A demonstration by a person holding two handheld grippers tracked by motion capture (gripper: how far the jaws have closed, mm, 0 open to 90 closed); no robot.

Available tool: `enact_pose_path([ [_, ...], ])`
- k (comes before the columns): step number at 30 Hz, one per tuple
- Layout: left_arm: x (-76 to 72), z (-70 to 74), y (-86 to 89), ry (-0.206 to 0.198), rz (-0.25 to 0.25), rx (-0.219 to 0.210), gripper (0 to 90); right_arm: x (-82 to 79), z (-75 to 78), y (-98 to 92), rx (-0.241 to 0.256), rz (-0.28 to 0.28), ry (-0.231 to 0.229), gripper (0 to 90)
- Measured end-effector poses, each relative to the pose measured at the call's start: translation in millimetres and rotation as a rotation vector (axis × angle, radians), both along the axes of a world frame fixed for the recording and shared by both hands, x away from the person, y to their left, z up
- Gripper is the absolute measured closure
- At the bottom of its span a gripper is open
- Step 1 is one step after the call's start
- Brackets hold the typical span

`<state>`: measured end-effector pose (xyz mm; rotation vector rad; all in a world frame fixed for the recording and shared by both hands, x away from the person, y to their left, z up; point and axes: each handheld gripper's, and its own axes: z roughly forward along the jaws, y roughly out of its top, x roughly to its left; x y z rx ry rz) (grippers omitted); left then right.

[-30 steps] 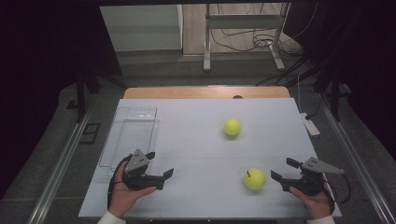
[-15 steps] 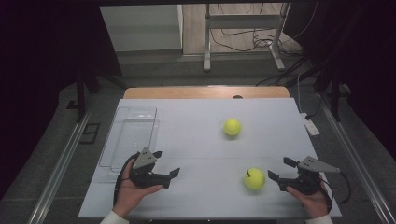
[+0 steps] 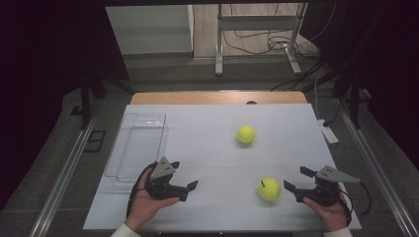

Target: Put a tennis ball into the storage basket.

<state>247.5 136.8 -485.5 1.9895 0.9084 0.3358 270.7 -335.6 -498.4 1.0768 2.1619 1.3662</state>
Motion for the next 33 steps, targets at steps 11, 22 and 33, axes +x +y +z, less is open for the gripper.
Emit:
enact_pose_path([
  [11,3.6,-3.0,-10.4,0.018,-0.029,-0.004,9.0,0.3,-0.8,0.1,-0.003,-0.003,0.003,13.2],
  [22,7.5,-4.0,-23.8,0.027,-0.064,-0.002,9.0,0.4,-1.3,0.0,-0.003,-0.004,0.005,13.2],
  [33,11.4,-4.7,-35.5,0.033,-0.093,-0.001,8.6,0.7,-1.6,-0.7,-0.006,-0.007,0.005,13.2],
])
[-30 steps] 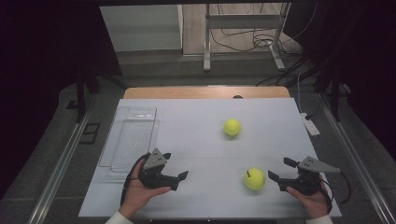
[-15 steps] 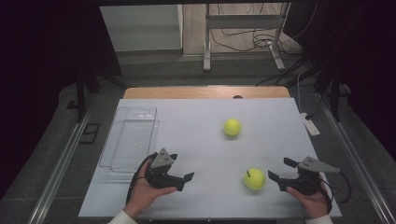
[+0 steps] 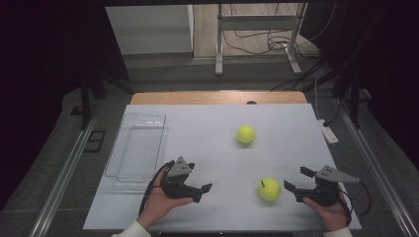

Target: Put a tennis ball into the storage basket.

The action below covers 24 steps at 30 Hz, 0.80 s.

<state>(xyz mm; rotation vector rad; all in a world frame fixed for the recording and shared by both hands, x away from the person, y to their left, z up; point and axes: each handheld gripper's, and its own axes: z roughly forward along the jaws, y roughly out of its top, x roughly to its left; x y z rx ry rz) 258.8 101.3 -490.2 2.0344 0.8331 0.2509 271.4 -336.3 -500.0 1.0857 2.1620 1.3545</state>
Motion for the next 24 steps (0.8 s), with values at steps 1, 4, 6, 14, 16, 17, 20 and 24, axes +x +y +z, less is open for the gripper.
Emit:
enact_pose_path([
  [1,0.4,0.2,-1.5,0.001,-0.003,0.000,8.6,0.0,-0.1,0.0,0.002,0.001,-0.001,13.2],
  [4,1.8,0.3,-5.1,0.006,-0.010,0.001,8.6,0.0,-0.1,0.1,0.001,-0.001,-0.002,13.2],
  [6,2.3,0.5,-6.1,0.008,-0.012,-0.001,8.4,0.1,-0.1,-0.1,0.001,-0.002,-0.002,13.2],
  [14,6.9,1.6,-16.5,0.015,-0.030,-0.002,8.3,0.3,-0.4,-0.4,-0.001,-0.006,0.000,13.1],
  [16,7.6,2.1,-19.4,0.014,-0.038,0.001,8.3,0.3,-0.2,-0.6,0.000,-0.008,-0.002,13.2],
  [17,7.8,2.5,-21.0,0.015,-0.040,-0.001,8.3,0.3,-0.2,-0.7,0.000,-0.009,-0.002,13.2],
  [20,9.0,3.8,-24.7,0.012,-0.046,-0.004,8.3,0.4,-0.3,-0.8,-0.001,-0.009,-0.002,13.2],
  [24,10.7,4.6,-28.6,0.012,-0.052,-0.004,8.3,0.4,-0.3,-0.7,0.000,-0.009,-0.001,13.1],
])
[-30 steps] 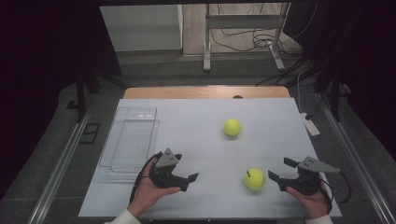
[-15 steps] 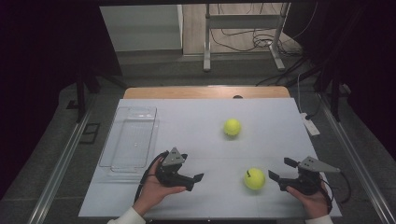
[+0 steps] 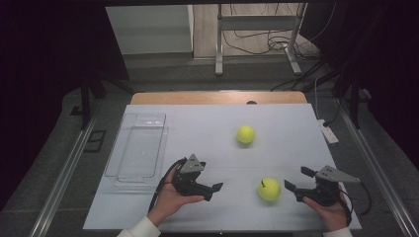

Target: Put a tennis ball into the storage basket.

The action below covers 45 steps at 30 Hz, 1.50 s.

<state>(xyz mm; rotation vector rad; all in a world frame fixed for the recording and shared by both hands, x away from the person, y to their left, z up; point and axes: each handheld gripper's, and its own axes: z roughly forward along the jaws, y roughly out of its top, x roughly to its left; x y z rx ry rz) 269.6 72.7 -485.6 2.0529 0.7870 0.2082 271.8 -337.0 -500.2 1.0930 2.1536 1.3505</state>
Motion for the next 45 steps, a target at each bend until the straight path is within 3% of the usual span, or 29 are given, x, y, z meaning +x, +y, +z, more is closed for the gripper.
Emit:
enact_pose_path([
  [19,9.2,-0.5,-28.2,0.010,-0.048,0.003,8.3,0.2,-0.1,-0.6,0.000,0.000,-0.002,13.2],
  [45,14.4,-2.3,-53.6,0.018,-0.090,0.008,8.5,0.8,-0.6,-1.2,0.002,-0.005,0.001,13.3],
])
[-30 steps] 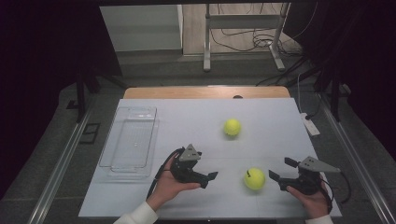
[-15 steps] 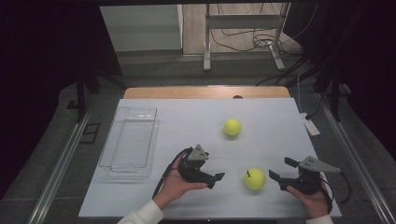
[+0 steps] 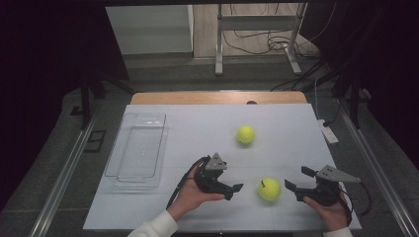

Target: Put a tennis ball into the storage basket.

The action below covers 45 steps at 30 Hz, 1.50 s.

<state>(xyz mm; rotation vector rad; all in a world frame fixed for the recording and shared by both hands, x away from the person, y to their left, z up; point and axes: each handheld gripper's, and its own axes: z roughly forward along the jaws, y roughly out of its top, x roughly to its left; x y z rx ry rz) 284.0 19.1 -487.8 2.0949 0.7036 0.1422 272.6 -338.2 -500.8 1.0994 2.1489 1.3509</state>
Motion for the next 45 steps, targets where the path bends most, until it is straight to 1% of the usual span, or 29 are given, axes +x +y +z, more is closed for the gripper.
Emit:
enact_pose_path([
  [8,-0.2,1.4,-7.8,-0.001,-0.015,-0.005,8.4,0.0,0.3,-0.3,0.000,-0.003,-0.002,13.4],
  [11,0.0,1.5,-9.8,-0.002,-0.021,0.000,8.4,0.2,0.2,-0.3,-0.002,-0.004,-0.002,13.3],
  [20,0.8,-0.8,-22.1,0.008,-0.042,-0.002,8.4,0.0,0.0,-0.9,0.003,-0.005,0.000,13.4],
  [27,0.8,-4.8,-32.7,0.011,-0.067,0.015,8.3,0.0,-0.2,-0.9,0.004,-0.005,0.001,13.4],
  [32,0.8,-5.0,-40.1,0.015,-0.079,0.008,8.3,0.6,-0.5,-2.1,0.006,-0.008,0.002,13.4],
  [35,0.9,-4.5,-43.5,0.011,-0.092,0.012,8.3,0.7,-0.7,-2.2,0.006,-0.008,0.002,13.4],
  [36,0.4,-4.7,-45.2,0.014,-0.091,0.006,8.3,0.7,-0.7,-2.2,0.006,-0.008,0.002,13.4],
  [41,0.1,-3.8,-50.3,0.011,-0.104,0.009,8.3,0.4,-0.5,-2.5,0.008,-0.010,0.003,13.4],
  [45,-0.3,-1.3,-53.5,0.011,-0.105,-0.006,8.3,0.3,-0.7,-3.0,0.013,-0.012,0.005,13.4],
])
